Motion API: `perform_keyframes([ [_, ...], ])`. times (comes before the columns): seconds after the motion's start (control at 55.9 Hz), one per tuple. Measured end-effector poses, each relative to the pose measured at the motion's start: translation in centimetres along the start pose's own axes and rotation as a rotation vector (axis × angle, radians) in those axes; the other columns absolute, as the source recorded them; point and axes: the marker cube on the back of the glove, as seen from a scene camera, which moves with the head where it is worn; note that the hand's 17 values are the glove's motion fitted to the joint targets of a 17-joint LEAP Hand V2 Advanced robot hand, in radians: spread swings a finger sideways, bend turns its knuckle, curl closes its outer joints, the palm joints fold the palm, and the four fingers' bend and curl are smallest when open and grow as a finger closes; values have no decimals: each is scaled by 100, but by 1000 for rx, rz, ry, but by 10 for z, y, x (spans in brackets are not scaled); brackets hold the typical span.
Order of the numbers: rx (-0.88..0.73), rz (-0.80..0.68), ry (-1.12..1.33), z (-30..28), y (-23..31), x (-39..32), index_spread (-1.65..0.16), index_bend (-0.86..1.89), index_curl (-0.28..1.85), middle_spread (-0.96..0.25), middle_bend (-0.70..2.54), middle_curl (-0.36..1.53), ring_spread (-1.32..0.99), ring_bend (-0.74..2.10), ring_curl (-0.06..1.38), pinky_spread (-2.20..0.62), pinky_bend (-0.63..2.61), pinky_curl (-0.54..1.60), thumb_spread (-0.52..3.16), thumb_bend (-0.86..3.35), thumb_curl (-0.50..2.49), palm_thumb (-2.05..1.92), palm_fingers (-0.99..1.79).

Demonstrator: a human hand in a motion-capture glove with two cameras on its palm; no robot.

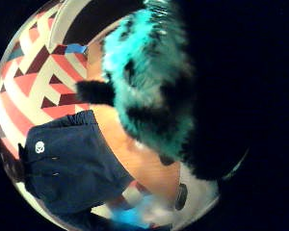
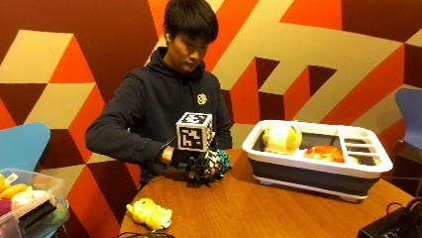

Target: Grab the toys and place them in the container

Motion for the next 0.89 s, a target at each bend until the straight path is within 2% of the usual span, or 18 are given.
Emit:
perform_keyframes([
  [0.054,11,6,-3,-2,3,2,-25,14,32,-15,52,56,-30,95,46,-29,87,39,131,13,44,47,105],
  [0.179,30,38,-34,-23,10,12,-26,17,35,-21,67,66,-34,113,56,-36,102,48,122,16,52,60,120],
  [0.322,139,88,-152,-75,11,26,-29,29,42,-26,86,78,-37,127,62,-40,112,54,111,16,60,66,123],
  [0.465,269,87,-207,-140,0,23,-32,57,57,-27,104,87,-37,135,66,-43,116,59,98,14,68,67,123],
  [0.626,403,51,-234,-194,-40,11,-32,77,74,-27,117,94,-37,143,70,-44,122,64,85,14,79,68,115],
  [0.787,452,42,-259,-214,-97,-10,-31,88,87,-27,125,98,-36,150,73,-45,124,69,74,13,88,68,109],
  [0.895,449,91,-198,-210,-133,-20,-31,88,94,-26,127,99,-36,152,73,-46,126,71,68,13,94,67,105],
])
